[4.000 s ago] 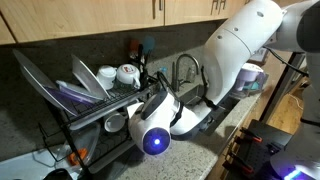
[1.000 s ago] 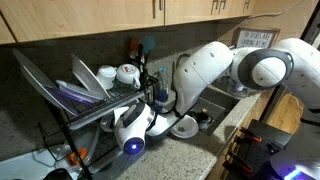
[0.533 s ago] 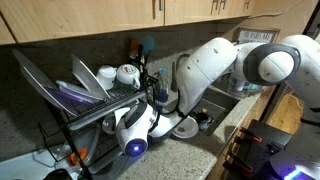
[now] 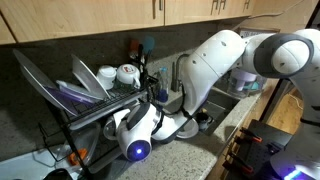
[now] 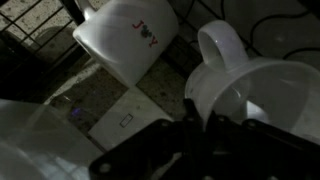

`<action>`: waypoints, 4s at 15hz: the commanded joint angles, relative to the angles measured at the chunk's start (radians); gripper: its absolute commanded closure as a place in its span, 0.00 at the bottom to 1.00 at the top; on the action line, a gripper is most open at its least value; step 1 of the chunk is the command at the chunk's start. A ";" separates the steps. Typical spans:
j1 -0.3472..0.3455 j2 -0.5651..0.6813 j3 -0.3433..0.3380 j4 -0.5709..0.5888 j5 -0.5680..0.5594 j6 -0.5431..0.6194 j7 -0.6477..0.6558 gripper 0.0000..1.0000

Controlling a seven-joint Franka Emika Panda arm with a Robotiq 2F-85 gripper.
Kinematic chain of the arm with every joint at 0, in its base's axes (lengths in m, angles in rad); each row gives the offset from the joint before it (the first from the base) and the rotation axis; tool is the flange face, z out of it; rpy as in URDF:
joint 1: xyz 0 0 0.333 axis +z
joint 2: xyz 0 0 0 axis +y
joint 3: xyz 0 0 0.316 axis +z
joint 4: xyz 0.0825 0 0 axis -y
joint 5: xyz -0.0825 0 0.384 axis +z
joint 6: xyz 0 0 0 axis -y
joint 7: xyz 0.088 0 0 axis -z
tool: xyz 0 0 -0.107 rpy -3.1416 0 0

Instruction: Put the white cup upright on the bottom rack, then remove the lid from the bottom rack

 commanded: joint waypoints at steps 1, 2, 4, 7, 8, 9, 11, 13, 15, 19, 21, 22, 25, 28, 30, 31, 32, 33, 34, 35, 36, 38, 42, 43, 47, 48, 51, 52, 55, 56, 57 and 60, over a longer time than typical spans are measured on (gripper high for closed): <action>-0.011 -0.055 0.013 -0.077 0.050 0.026 -0.046 0.97; -0.011 -0.059 0.015 -0.082 0.058 0.026 -0.053 0.97; -0.013 -0.070 0.020 -0.094 0.076 0.028 -0.068 0.97; -0.015 -0.084 0.023 -0.103 0.104 0.031 -0.090 0.97; -0.012 -0.087 0.021 -0.102 0.118 0.019 -0.099 0.97; -0.015 -0.090 0.023 -0.103 0.134 0.023 -0.105 0.97; -0.023 -0.096 0.027 -0.101 0.179 0.033 -0.122 0.97; -0.033 -0.101 0.029 -0.096 0.240 0.042 -0.158 0.97; -0.037 -0.109 0.028 -0.093 0.307 0.059 -0.195 0.97; -0.037 -0.124 0.014 -0.087 0.417 0.074 -0.252 0.97; -0.037 -0.128 0.006 -0.082 0.455 0.085 -0.270 0.97; -0.036 -0.130 0.001 -0.080 0.471 0.090 -0.274 0.97; -0.034 -0.128 -0.011 -0.069 0.511 0.105 -0.292 0.97; -0.032 -0.127 -0.016 -0.063 0.532 0.107 -0.302 0.97; -0.033 -0.128 -0.018 -0.060 0.547 0.108 -0.304 0.97; -0.035 -0.129 -0.019 -0.059 0.555 0.112 -0.300 0.97; -0.036 -0.128 -0.021 -0.057 0.563 0.115 -0.296 0.97; -0.039 -0.127 -0.022 -0.054 0.573 0.119 -0.291 0.97; -0.040 -0.126 -0.024 -0.052 0.586 0.121 -0.289 0.97; -0.042 -0.124 -0.027 -0.049 0.600 0.125 -0.285 0.97; -0.042 -0.123 -0.030 -0.048 0.614 0.127 -0.285 0.97; -0.043 -0.124 -0.038 -0.047 0.642 0.139 -0.279 0.97; -0.034 -0.152 -0.054 -0.072 0.666 0.165 -0.257 0.97; -0.033 -0.160 -0.057 -0.079 0.671 0.169 -0.257 0.97; -0.036 -0.178 -0.067 -0.097 0.698 0.186 -0.262 0.97; -0.038 -0.182 -0.070 -0.101 0.708 0.188 -0.264 0.97; -0.040 -0.190 -0.078 -0.108 0.740 0.191 -0.269 0.97; -0.042 -0.190 -0.081 -0.107 0.751 0.192 -0.273 0.97; -0.046 -0.188 -0.091 -0.101 0.788 0.197 -0.280 0.97; -0.049 -0.187 -0.094 -0.098 0.801 0.203 -0.280 0.97; -0.053 -0.183 -0.096 -0.093 0.819 0.211 -0.284 0.97; -0.058 -0.172 -0.107 -0.080 0.867 0.240 -0.293 0.97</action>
